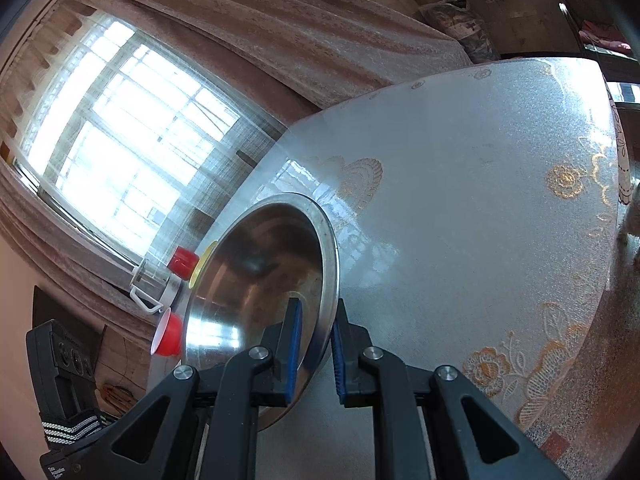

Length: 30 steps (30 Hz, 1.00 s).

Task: Organize plates and bowls
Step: 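Lift and carry the steel bowl with both tools beside the plate stack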

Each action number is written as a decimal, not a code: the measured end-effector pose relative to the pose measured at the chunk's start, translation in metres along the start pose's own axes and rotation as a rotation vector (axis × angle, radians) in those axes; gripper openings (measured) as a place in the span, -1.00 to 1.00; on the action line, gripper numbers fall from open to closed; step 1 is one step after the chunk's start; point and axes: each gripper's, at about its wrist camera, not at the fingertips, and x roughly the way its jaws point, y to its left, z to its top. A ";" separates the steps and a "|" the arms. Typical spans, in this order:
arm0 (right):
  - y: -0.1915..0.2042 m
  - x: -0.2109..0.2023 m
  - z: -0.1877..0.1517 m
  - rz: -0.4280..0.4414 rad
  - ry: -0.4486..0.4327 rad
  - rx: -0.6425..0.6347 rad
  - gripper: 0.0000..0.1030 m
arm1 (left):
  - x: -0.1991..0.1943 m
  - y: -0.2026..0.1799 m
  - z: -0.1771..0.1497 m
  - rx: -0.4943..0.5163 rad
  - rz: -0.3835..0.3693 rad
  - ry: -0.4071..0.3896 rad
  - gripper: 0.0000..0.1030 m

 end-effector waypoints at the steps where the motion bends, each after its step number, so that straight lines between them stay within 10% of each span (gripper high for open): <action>1: -0.001 0.000 0.000 0.000 0.002 0.004 -0.73 | 0.000 0.000 0.000 0.003 0.004 0.000 -0.47; 30: -0.004 -0.006 -0.002 -0.011 0.003 0.054 -0.68 | 0.012 -0.017 0.006 0.051 0.048 0.025 -0.23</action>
